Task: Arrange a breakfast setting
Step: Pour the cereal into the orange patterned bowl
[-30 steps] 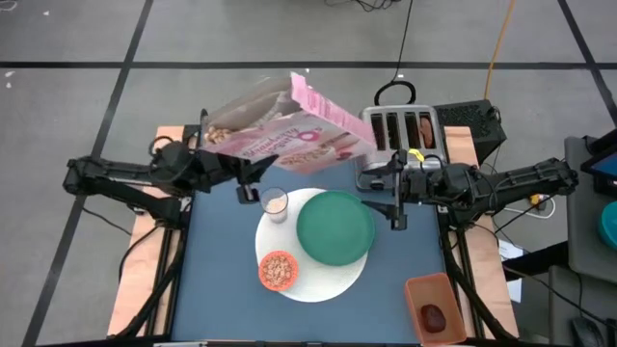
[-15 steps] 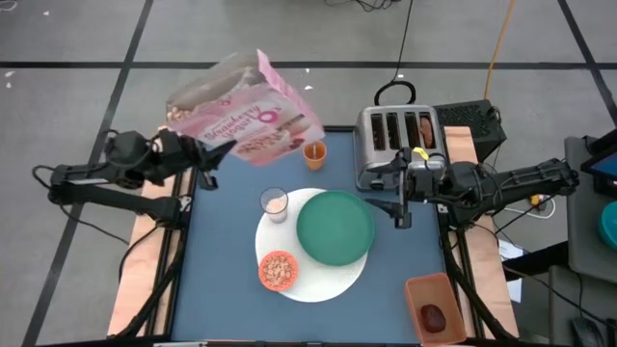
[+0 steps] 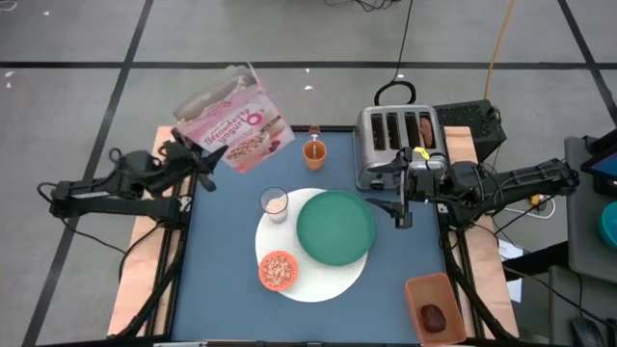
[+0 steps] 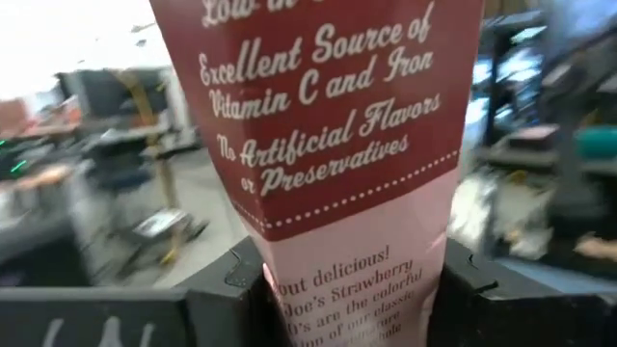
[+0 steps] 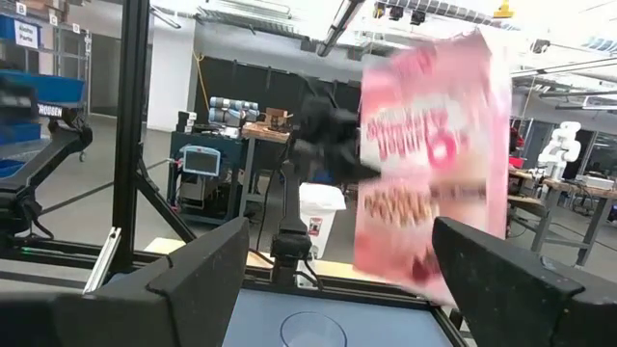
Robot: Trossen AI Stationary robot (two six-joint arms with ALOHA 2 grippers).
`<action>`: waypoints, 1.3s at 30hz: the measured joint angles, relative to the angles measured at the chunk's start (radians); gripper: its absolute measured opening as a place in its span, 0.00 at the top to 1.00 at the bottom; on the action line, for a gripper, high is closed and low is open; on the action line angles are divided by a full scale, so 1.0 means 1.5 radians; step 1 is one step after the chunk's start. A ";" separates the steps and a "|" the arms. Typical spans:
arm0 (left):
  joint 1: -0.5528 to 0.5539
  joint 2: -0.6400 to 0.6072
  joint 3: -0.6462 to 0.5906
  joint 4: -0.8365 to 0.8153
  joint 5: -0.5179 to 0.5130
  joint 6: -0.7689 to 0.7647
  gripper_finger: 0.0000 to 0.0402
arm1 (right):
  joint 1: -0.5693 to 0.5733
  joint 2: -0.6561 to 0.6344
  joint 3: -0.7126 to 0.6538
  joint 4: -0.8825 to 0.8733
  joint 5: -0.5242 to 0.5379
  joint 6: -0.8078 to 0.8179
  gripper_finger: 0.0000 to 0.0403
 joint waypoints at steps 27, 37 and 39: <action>0.220 -0.029 -0.162 -0.145 -0.087 -0.159 0.59 | 0.000 0.000 0.000 -0.019 0.000 -0.003 0.20; 0.240 -0.029 -0.219 -0.137 -0.101 -0.214 0.59 | 0.000 0.000 0.000 -0.020 0.000 -0.007 0.20; 0.240 -0.029 -0.230 -0.126 -0.104 -0.218 0.59 | 0.000 0.000 0.000 -0.020 0.000 -0.007 0.20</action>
